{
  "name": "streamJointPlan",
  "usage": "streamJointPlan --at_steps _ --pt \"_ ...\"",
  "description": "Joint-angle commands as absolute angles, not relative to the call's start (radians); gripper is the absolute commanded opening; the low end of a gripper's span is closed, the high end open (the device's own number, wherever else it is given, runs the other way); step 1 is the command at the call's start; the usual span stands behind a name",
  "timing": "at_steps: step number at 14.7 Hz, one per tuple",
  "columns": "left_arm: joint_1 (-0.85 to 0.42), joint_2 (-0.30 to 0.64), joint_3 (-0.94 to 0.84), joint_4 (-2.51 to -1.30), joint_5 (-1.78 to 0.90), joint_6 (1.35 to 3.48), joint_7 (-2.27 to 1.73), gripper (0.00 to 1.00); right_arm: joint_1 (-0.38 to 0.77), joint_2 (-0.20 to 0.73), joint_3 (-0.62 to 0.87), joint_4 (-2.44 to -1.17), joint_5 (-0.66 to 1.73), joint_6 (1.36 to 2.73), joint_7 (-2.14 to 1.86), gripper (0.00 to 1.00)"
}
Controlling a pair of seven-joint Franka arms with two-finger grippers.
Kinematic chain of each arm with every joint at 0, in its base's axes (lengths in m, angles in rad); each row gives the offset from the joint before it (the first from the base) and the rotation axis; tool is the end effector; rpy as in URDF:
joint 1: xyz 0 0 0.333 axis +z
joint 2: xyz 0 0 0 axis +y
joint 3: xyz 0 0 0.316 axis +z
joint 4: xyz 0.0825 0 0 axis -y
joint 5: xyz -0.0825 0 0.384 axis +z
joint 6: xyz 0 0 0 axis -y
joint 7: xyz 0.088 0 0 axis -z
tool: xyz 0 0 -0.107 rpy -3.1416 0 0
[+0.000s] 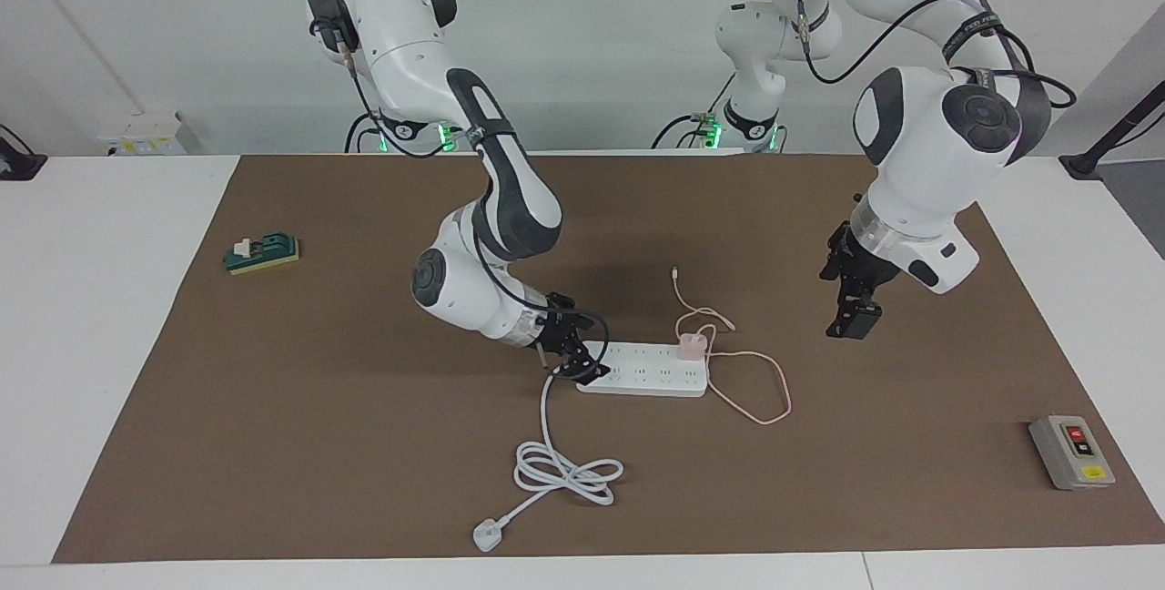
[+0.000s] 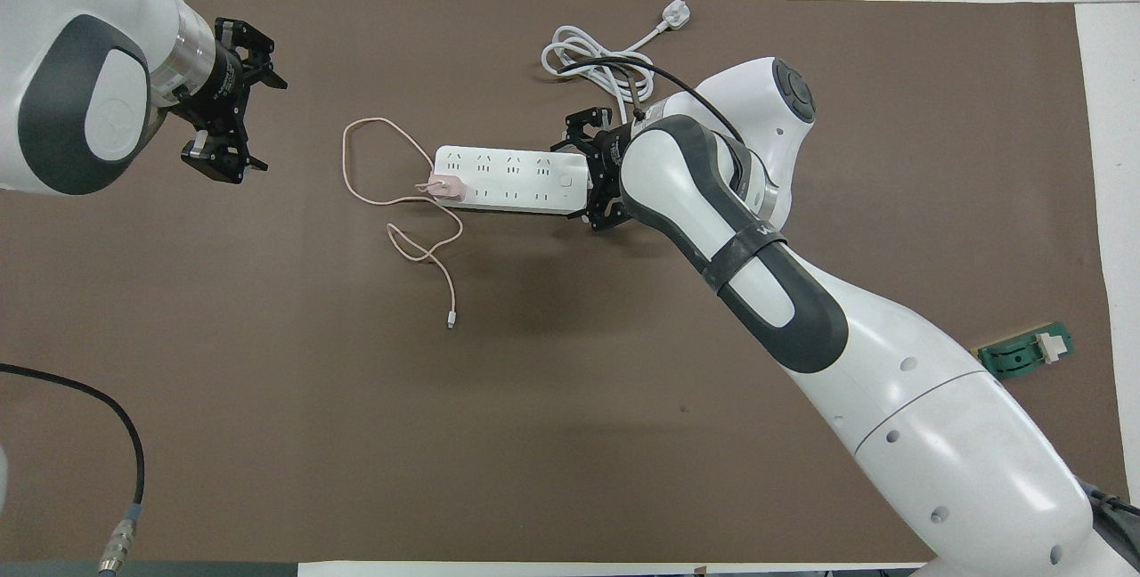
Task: Unplug charger and place it aside
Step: 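Grasp the power strip with the right gripper while the left gripper approaches, then reach the left gripper to the pink charger and close on it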
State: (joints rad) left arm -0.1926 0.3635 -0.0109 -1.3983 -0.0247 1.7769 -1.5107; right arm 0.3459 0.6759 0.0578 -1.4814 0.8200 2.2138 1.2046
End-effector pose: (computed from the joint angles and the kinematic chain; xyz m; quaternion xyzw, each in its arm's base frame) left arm 0.6577 -0.1367 0.5015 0.7921 0.6102 -0.0057 0.0149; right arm 0.6626 0.3008 0.2924 -0.7453 0.5718 0.2295 0.2548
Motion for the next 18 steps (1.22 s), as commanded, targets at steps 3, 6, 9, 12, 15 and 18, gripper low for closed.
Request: streamJointPlan --at_steps 3,6,9,12,15,18 --pt "-0.204 0.391 0.003 -1.362 -0.005 1.778 -1.494 1.0 0.348 0.729 0.066 -1.439 0.854 2.289 1.277 1.0" --pt "-0.207 0.393 0.003 -1.362 -0.006 1.775 -1.506 1.0 0.35 0.732 0.066 -1.439 0.871 2.292 1.362 1.0" --pt "-0.207 0.396 0.002 -1.362 -0.011 1.789 -1.563 1.0 0.35 0.752 0.066 -1.439 0.871 2.299 1.361 1.0" --pt "-0.247 0.425 0.003 -1.362 -0.008 1.807 -1.616 1.0 0.354 0.756 0.067 -1.439 0.876 2.309 1.362 1.0" --pt "-0.284 0.454 0.005 -1.347 -0.005 1.78 -1.693 1.0 0.354 0.756 0.069 -1.439 0.88 2.296 1.379 1.0" --pt "-0.302 0.465 0.003 -1.35 -0.006 1.775 -1.753 1.0 0.354 0.755 0.069 -1.439 0.902 2.29 1.405 1.0"
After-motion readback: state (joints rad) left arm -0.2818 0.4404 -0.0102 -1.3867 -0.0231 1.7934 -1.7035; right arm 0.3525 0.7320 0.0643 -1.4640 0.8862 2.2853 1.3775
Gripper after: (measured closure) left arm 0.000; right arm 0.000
